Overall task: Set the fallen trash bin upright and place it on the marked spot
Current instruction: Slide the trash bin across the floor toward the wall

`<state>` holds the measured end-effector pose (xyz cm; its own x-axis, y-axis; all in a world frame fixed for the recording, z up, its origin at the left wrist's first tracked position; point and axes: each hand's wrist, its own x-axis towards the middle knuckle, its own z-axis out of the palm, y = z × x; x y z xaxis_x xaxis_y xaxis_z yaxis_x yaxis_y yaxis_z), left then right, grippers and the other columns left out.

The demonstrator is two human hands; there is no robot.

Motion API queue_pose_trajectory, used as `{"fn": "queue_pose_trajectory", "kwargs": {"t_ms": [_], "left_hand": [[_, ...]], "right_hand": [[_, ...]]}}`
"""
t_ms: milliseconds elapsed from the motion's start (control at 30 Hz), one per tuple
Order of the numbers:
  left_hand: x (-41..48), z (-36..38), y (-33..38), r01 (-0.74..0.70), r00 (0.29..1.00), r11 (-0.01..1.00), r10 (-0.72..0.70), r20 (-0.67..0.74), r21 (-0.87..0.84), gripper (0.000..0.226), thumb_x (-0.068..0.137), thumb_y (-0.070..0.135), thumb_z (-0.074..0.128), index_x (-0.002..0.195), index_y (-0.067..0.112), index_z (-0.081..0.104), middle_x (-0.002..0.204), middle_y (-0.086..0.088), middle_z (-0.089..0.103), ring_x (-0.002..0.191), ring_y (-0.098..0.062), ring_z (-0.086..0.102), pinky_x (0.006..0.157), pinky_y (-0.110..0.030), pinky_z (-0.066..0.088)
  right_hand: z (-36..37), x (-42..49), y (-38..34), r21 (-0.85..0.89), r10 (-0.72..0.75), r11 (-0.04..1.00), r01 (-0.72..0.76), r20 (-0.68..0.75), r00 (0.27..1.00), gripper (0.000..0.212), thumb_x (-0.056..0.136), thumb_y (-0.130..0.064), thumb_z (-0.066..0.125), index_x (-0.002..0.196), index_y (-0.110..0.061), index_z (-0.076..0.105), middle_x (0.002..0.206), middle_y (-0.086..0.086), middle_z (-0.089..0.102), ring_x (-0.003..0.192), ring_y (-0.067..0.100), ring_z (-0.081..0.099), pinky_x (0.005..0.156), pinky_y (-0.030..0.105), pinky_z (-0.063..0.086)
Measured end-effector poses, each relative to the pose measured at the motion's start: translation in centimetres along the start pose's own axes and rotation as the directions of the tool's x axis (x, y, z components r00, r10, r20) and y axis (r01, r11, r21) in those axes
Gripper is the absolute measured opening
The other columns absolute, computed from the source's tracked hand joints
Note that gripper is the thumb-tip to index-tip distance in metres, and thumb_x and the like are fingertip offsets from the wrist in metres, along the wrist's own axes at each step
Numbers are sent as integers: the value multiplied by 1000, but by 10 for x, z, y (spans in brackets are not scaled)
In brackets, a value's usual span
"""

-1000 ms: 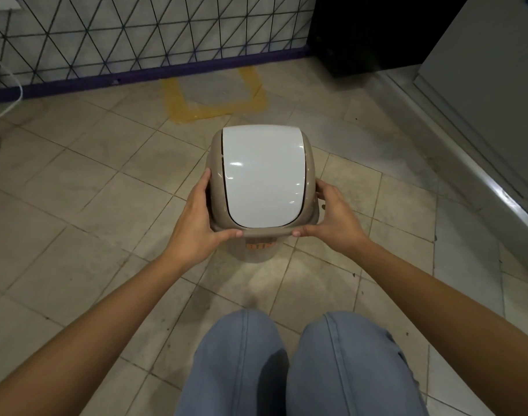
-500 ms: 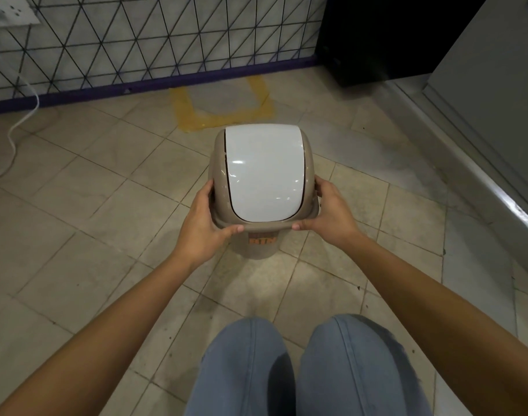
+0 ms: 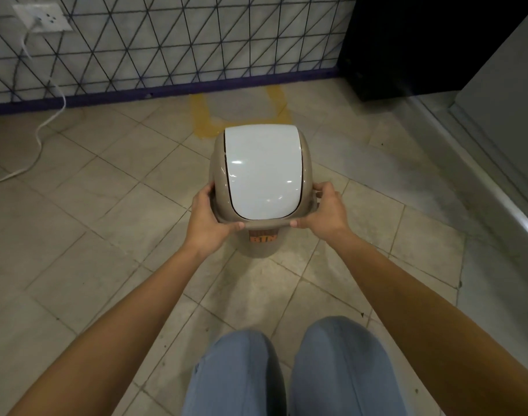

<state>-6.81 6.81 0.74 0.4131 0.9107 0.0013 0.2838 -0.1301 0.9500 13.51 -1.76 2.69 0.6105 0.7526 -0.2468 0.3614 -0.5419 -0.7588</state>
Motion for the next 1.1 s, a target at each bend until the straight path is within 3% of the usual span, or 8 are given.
{"fn": "queue_pose_trajectory", "kwargs": {"t_ms": [200,267,367,500,667,800,933,1100], "left_hand": [[22,7,4,62,997,998,-63,-45,-8,96,56,-2,85,136,7,33,113,24,39,110,-6,43,81,-5,39],[28,10,7,67,996,998,-68,-58,-13,92,57,-4,84,133,11,35,110,27,38,104,0,47,83,-11,41],[36,16,12,42,997,999,-43,-66,-10,80,57,-13,80,112,28,38,103,28,41,87,25,51,68,0,42],[53,17,17,79,994,996,-81,-66,-27,79,56,-17,78,109,25,37,101,26,44,82,29,50,64,0,43],[73,12,14,197,978,977,-190,-81,87,98,57,-1,84,137,15,30,123,11,35,105,9,38,93,-14,35],[89,3,4,300,954,952,-300,5,57,108,59,3,84,144,20,20,141,-1,27,120,-9,32,102,-27,33],[100,-1,-1,283,956,956,-274,103,-80,110,59,-7,81,144,18,16,134,5,38,127,-17,39,94,-29,44],[103,-8,-8,335,941,929,-322,100,-159,127,56,1,86,147,24,1,133,6,34,117,-13,41,77,-13,47]], "right_hand": [[-4,29,0,101,74,992,-80,63,995,78,54,-7,89,119,-11,46,115,3,55,102,18,49,80,28,41],[-5,38,-1,128,78,988,-88,82,994,76,54,-6,88,118,-11,47,116,4,56,100,17,49,80,27,42],[-5,48,-4,140,71,987,-83,87,994,74,55,-5,87,118,-9,47,119,8,56,98,17,48,79,24,40],[-2,61,-11,135,66,988,-79,103,993,74,58,-5,86,119,-8,46,123,9,56,102,18,49,81,23,39],[1,78,-17,128,86,987,-101,114,990,72,60,-5,85,119,-10,44,116,6,53,98,18,47,79,25,39],[4,90,-22,137,121,981,-135,108,987,71,59,-5,85,117,-12,44,106,0,49,97,19,49,76,26,40],[6,95,-28,161,134,976,-149,101,986,69,59,-2,84,114,-13,44,101,-2,48,93,17,49,69,22,40],[-2,102,-27,262,76,957,-127,198,977,76,67,7,76,129,-13,38,118,-2,45,105,18,49,79,27,42]]}}
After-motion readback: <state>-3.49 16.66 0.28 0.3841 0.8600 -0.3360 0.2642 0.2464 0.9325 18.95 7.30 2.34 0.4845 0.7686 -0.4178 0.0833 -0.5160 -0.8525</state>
